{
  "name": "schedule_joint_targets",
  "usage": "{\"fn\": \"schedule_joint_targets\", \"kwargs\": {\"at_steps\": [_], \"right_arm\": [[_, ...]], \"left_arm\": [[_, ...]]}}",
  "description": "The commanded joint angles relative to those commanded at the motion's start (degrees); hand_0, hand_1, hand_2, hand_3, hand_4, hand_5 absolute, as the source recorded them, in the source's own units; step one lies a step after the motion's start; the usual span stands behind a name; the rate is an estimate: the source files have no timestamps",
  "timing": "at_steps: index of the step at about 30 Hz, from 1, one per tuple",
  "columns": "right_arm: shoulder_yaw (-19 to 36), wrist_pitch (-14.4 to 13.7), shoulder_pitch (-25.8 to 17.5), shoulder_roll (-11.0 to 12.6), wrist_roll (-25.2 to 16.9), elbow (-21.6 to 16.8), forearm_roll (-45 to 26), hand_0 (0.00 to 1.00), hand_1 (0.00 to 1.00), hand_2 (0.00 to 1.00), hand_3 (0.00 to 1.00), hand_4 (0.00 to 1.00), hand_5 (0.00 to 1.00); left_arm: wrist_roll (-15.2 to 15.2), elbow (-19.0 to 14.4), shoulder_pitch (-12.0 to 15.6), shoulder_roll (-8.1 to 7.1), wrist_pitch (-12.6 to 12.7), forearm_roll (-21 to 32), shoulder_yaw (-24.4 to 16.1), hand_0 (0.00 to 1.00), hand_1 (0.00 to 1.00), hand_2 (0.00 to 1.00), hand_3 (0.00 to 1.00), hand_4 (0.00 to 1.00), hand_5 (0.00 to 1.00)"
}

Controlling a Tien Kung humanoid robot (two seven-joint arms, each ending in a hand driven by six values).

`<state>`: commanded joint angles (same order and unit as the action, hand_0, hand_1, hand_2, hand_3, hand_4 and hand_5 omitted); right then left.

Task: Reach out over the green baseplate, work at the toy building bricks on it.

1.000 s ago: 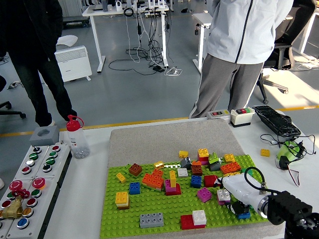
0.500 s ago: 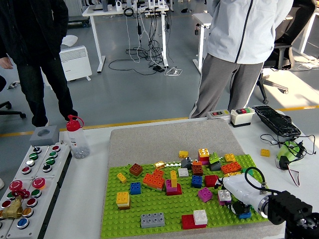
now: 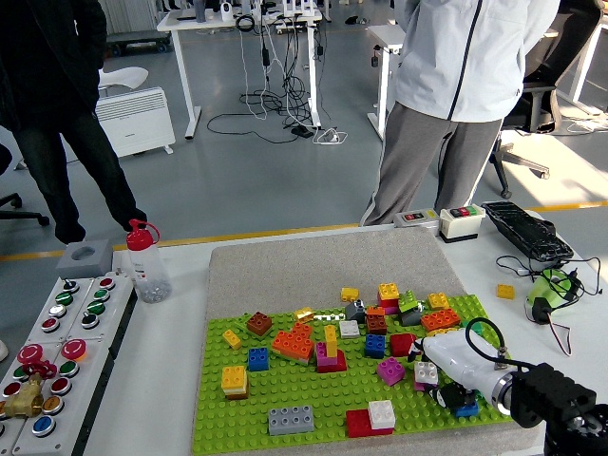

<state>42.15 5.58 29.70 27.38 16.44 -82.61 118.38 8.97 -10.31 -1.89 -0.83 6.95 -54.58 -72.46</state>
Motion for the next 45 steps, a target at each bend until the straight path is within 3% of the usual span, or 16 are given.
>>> {"fn": "schedule_joint_targets", "kwargs": {"at_steps": [10, 24, 35, 45], "right_arm": [[1.9, -0.5, -0.6, 0.9, -0.7, -2.2, 0.1, 0.366, 0.493, 0.555, 0.632, 0.585, 0.046], [5.5, 0.1, -2.2, 2.9, -0.3, -11.0, -1.2, 0.363, 0.490, 0.556, 0.623, 0.552, 0.014], [2.3, 1.4, -2.0, 2.7, 1.4, -17.4, -3.3, 0.361, 0.489, 0.557, 0.621, 0.544, 0.002], [-1.3, 2.5, -1.7, 3.3, 2.8, -19.3, -4.0, 0.362, 0.489, 0.558, 0.620, 0.537, 0.002]], "left_arm": [[0.0, 0.0, 0.0, 0.01, 0.0, 0.0, 0.0, 0.728, 0.785, 0.819, 0.667, 0.474, 0.998], [0.2, 0.0, 0.2, 0.02, 0.0, -0.4, -0.3, 0.727, 0.785, 0.819, 0.669, 0.474, 0.998], [0.2, 0.0, 0.5, 0.05, 0.0, -0.7, -0.5, 0.729, 0.785, 0.819, 0.668, 0.474, 0.998], [0.2, 0.0, 0.6, -0.03, 0.0, -0.3, -0.1, 0.731, 0.786, 0.822, 0.669, 0.474, 0.998]]}}
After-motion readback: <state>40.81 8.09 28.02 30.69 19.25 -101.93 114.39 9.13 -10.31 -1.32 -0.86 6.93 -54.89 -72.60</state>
